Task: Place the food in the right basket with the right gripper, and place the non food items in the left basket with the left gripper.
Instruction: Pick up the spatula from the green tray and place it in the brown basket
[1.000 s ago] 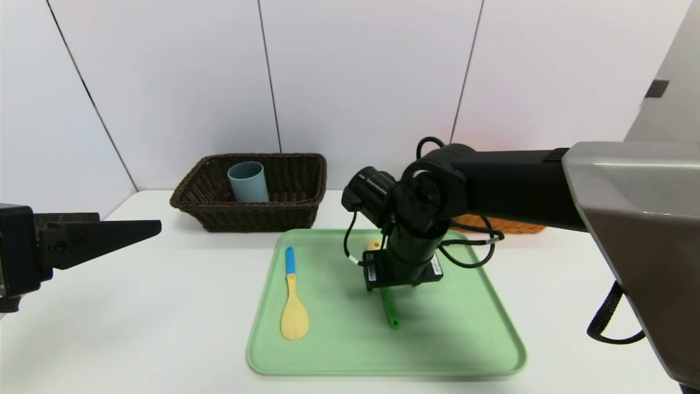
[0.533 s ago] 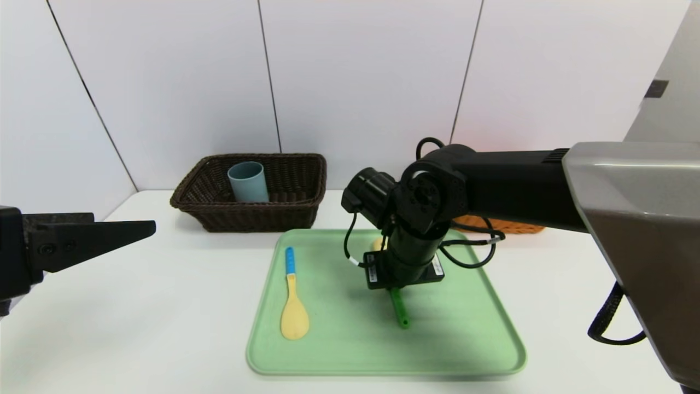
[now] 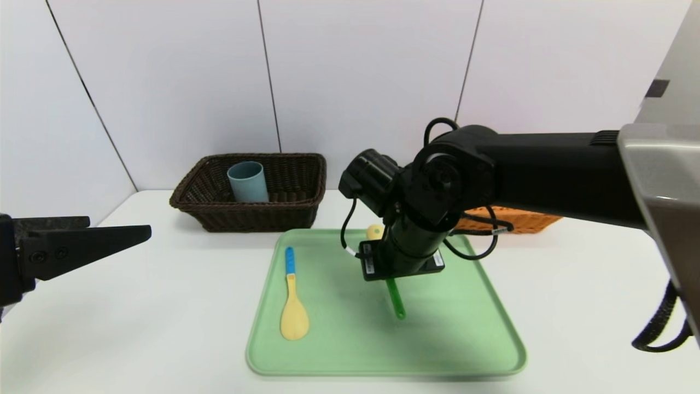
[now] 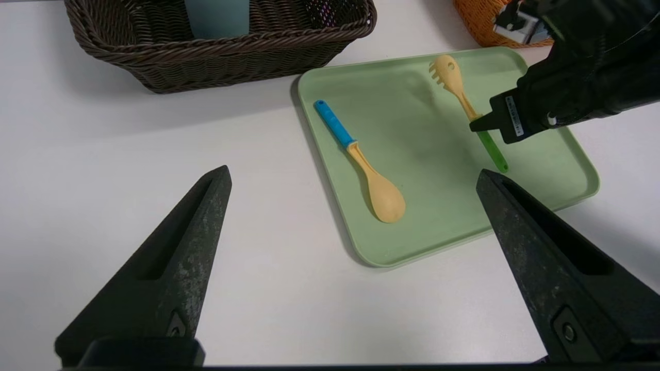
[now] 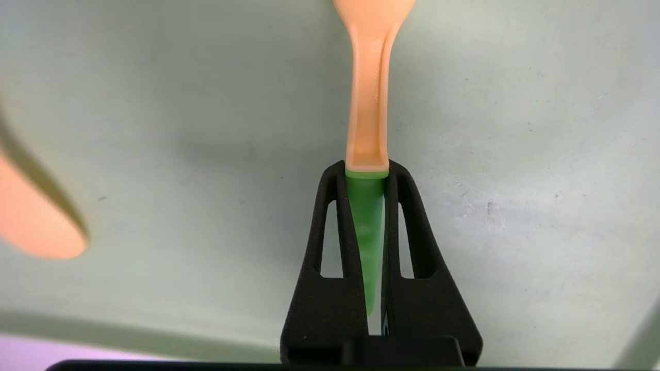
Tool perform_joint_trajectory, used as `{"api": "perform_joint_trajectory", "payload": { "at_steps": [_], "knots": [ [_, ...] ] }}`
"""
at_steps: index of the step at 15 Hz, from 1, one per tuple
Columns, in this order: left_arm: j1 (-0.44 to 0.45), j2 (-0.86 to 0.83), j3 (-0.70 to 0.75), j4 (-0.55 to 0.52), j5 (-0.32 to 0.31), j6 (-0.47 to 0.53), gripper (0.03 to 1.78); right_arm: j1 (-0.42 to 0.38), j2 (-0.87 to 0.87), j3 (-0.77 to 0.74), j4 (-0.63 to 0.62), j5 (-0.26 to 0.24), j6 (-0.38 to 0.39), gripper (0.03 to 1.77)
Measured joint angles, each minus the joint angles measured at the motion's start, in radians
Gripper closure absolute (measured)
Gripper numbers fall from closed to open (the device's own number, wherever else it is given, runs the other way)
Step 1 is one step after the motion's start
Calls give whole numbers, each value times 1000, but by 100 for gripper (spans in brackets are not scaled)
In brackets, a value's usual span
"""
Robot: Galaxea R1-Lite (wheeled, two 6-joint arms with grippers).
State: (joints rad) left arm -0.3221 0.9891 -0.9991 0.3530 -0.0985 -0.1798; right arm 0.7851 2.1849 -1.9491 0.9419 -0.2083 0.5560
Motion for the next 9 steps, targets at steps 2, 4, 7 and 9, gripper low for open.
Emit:
{"api": "perform_joint_trajectory", "payload": {
  "at_steps": [2,4,7,9],
  "knots": [
    [0,-1,10,-1,0,0,12,19,-43,0,-84,-47,-29,166],
    [0,-1,20,-2,-1,0,12,34,-74,0,-211,-128,-88,166],
    [0,-2,28,-6,-2,0,12,42,-89,0,-417,-204,-206,166],
    [0,1,27,-13,-4,-1,12,44,-78,-1,-568,-222,-251,166]
  ]
}}
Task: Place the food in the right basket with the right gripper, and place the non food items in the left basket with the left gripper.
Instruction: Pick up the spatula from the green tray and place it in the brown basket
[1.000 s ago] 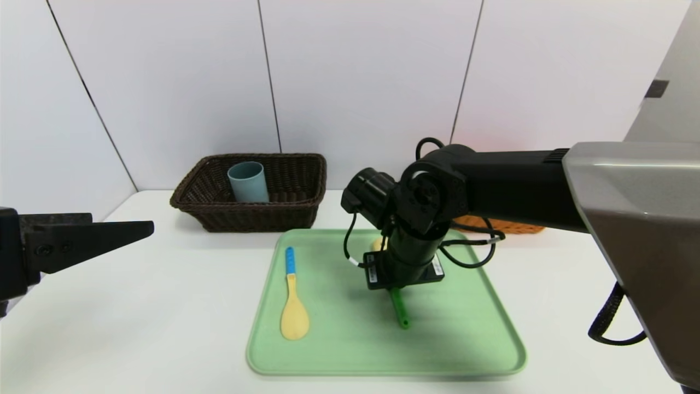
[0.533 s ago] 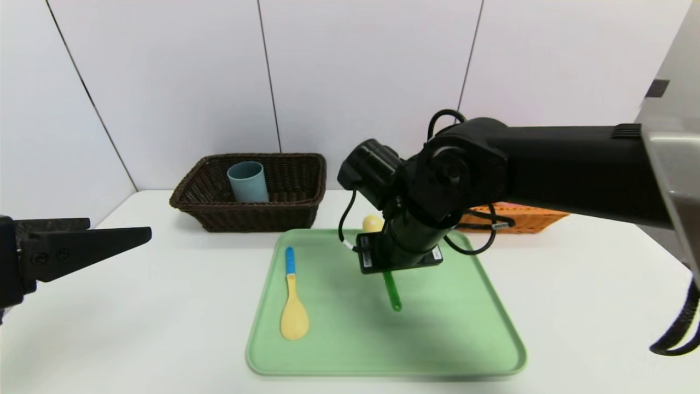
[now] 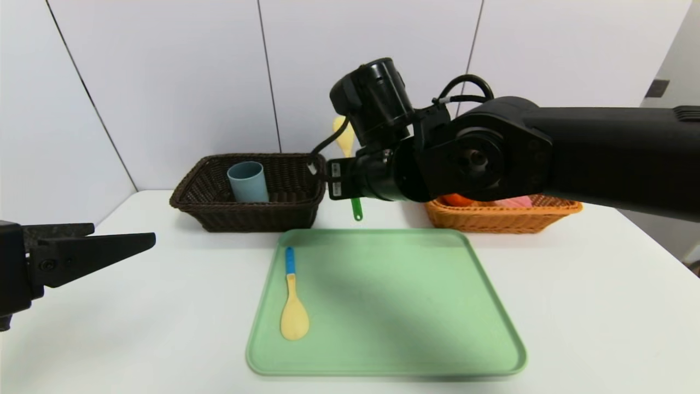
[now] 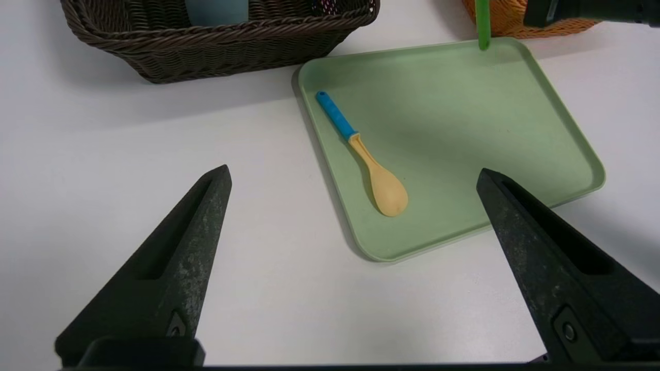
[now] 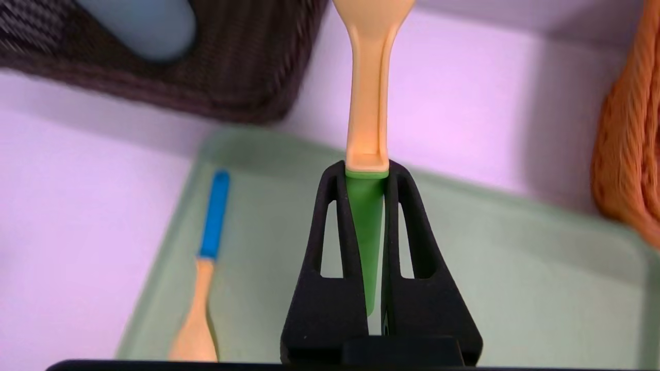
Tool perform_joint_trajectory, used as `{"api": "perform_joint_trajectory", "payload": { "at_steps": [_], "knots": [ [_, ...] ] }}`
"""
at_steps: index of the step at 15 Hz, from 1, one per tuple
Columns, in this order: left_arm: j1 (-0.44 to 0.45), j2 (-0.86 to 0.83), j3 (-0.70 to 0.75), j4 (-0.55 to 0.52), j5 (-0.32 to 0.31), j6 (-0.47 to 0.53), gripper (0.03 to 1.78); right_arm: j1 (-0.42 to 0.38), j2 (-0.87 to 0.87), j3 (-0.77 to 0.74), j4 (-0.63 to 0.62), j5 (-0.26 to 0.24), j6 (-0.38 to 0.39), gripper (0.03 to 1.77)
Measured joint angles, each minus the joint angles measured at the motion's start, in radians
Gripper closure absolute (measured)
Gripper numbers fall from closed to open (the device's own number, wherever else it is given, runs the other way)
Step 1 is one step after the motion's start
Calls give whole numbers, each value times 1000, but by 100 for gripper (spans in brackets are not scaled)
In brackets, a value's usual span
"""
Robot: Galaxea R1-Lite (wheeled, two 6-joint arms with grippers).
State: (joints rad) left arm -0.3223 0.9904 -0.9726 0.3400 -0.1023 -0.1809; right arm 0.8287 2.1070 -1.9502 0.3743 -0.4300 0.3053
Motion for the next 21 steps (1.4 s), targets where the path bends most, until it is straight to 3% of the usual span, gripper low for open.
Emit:
{"api": "perform_joint_trajectory", "payload": {
  "at_steps": [6,9,12,16,21],
  "knots": [
    [-15,29,4,7,3,-4,12,-3,133,-3,-540,0,-184,166],
    [-22,36,35,8,7,-6,12,-16,221,-6,-746,10,-228,166],
    [-24,25,90,5,7,-8,12,-23,273,-9,-803,26,-241,166],
    [-25,-6,147,11,14,-10,12,-20,311,-16,-912,49,-335,166],
    [-24,-21,173,6,37,-9,12,-10,328,-16,-920,54,-339,166]
  ]
}}
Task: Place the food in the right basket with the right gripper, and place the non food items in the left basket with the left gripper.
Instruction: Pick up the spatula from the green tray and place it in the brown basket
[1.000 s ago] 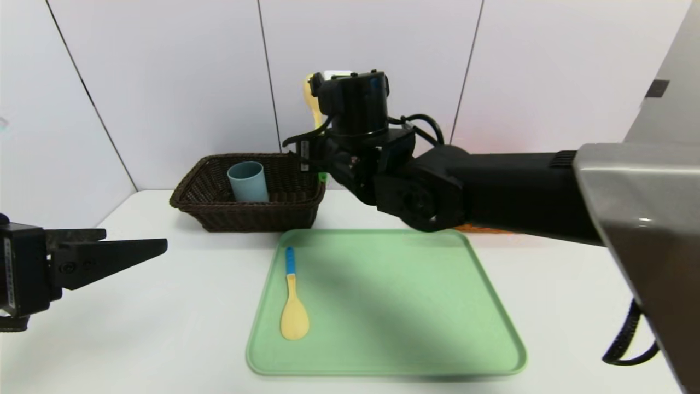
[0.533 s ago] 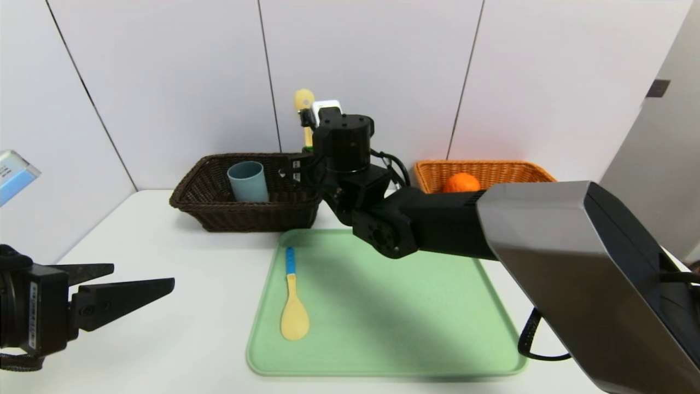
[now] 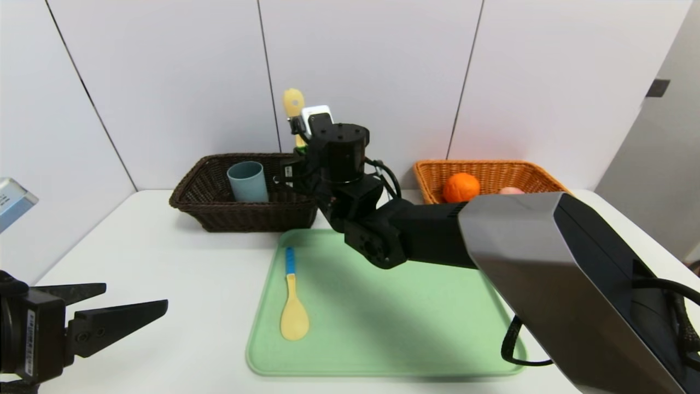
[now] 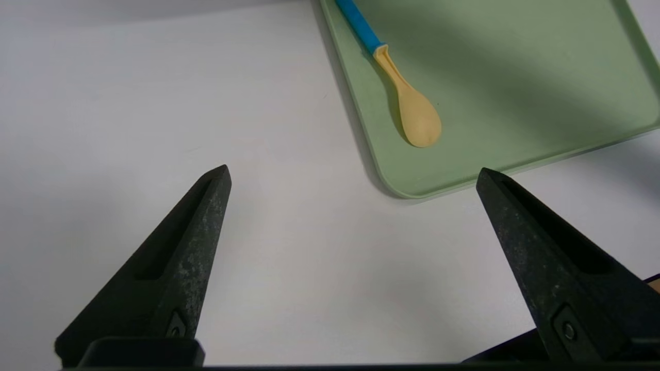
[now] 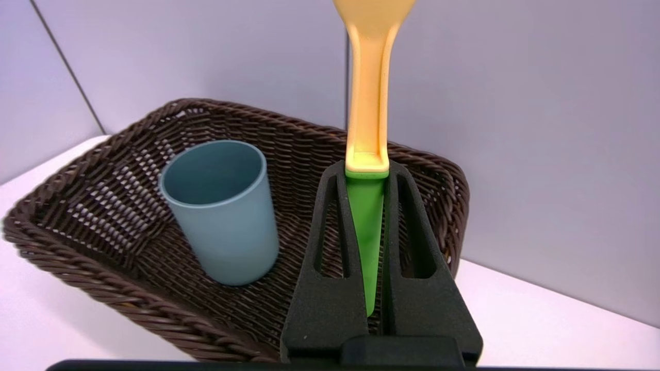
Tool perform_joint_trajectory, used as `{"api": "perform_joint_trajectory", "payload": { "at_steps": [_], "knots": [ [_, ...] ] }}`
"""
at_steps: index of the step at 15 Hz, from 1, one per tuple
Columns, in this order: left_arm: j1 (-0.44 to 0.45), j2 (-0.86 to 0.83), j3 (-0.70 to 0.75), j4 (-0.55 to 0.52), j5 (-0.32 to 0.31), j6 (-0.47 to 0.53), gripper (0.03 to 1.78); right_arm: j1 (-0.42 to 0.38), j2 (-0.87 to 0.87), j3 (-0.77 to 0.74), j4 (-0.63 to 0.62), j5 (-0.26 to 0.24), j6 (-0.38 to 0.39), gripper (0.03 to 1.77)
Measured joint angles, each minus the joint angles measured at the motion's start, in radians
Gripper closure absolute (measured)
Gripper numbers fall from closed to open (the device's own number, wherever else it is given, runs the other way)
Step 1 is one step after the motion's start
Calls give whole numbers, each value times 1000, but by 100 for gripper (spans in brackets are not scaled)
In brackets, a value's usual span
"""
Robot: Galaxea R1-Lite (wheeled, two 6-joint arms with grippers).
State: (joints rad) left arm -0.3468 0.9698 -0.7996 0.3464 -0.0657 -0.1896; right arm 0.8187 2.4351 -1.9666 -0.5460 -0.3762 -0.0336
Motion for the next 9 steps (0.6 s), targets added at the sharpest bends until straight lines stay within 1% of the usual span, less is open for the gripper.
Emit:
{"api": "perform_joint_trajectory", "payload": {
  "at_steps": [3,4,5,7,9],
  "knots": [
    [1,-2,1,1,4,0,12,-2,19,0,-4,0,1,166],
    [1,-3,1,1,8,-1,12,-4,27,0,-9,-1,2,153],
    [1,-2,1,1,19,1,12,-8,33,0,-11,0,2,136],
    [2,-2,2,1,26,1,12,-13,40,0,-12,2,4,107],
    [2,-1,2,1,26,1,12,-11,41,0,-12,9,4,85]
  ]
}}
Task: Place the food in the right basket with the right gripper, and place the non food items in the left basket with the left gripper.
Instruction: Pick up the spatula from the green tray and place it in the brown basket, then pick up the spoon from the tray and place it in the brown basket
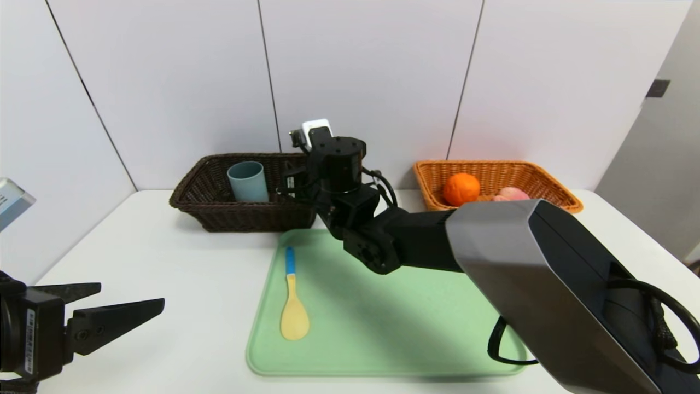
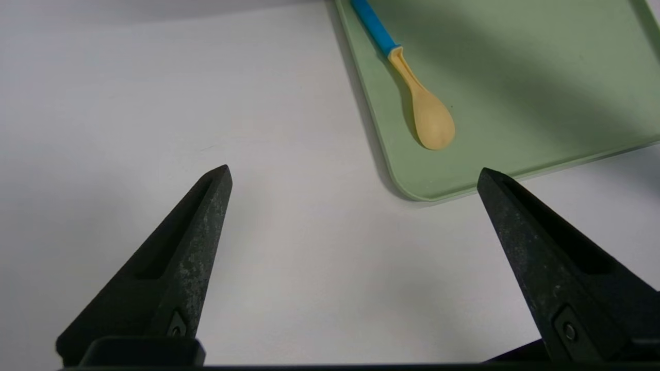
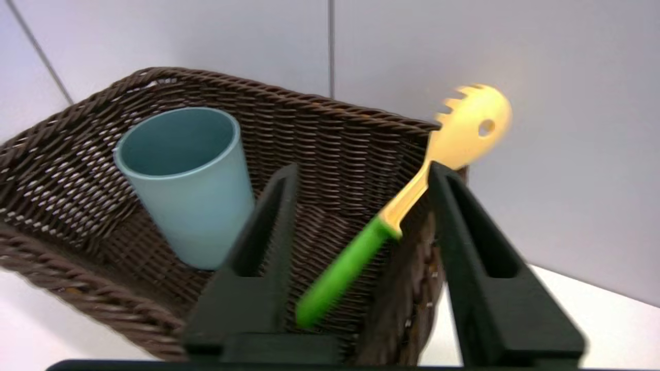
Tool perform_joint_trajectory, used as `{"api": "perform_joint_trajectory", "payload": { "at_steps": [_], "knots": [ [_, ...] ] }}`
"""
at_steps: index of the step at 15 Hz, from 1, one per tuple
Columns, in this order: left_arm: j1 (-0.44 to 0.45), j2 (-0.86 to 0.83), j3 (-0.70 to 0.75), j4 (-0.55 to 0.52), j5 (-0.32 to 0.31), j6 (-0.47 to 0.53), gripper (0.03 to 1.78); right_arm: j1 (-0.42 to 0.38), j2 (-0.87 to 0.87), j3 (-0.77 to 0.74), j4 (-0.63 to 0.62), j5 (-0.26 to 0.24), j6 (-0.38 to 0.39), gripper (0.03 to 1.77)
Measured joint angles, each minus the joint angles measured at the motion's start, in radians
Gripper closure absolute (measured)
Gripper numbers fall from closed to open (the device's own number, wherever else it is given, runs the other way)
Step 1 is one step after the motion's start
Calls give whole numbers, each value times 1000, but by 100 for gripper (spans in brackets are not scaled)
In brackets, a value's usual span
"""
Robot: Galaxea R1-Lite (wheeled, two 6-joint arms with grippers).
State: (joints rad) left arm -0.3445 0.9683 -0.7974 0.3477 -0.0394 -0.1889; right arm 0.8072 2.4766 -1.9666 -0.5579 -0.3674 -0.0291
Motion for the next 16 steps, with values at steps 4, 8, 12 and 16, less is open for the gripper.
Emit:
{"api": "perform_joint_trajectory", "payload": {
  "at_steps": [4,8,12,16],
  "knots": [
    [0,4,-17,-5,11,1,12,-1,-38,0,17,10,-14,54],
    [-1,32,-113,0,13,1,12,-12,-161,0,93,-24,-88,36],
    [-4,109,-270,50,18,-10,12,-75,-314,7,198,-24,-122,25],
    [-76,198,-441,135,86,-42,12,-156,-476,34,426,21,-100,19]
  ]
}}
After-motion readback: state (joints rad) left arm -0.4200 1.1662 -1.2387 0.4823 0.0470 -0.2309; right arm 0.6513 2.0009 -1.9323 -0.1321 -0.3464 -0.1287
